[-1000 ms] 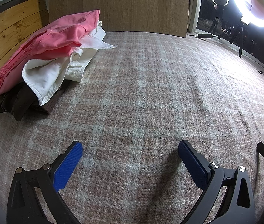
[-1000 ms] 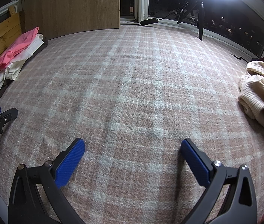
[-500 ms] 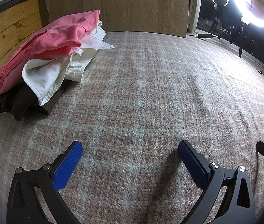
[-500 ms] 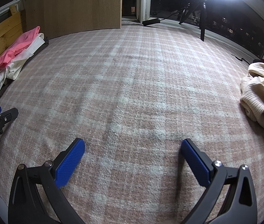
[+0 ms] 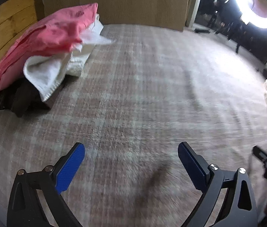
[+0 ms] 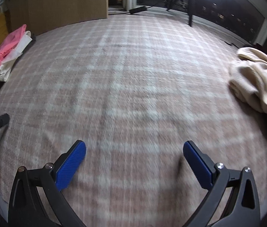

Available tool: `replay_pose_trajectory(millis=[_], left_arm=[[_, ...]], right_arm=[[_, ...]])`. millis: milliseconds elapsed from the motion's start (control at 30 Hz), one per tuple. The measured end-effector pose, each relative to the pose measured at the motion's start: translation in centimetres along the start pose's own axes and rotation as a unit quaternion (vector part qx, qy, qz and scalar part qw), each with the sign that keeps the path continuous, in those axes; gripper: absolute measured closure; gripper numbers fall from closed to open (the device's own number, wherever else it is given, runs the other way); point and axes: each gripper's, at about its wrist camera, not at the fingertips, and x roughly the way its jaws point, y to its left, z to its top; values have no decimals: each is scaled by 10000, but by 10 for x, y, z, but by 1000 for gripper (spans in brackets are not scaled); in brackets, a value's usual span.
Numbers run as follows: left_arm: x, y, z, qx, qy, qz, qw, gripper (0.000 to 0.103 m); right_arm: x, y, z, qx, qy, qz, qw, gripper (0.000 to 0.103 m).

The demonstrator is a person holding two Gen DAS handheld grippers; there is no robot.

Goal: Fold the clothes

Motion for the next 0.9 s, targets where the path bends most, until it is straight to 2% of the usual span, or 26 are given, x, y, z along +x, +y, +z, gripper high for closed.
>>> replay_pose_trajectory(millis=[167,367,767,900], left_arm=[[-47,-2,14,248,-430,-34,9988,5],[-91,-16,24,704,-794,-312,9939,5],[-147,-84,59,1585,-1231,-1240,9718,5],[-157,-112,76,1770,-1396,-1327,9652,5]], right_arm=[[-65,2,-4,169,-519,-228,9982,0],[-109,-16,0,504,-813,-541,9939,0],[-192,-60,10,1084,-1391,-1151,9776,0],[-208,-90,18,1178,-1626,-1331,9705,0]])
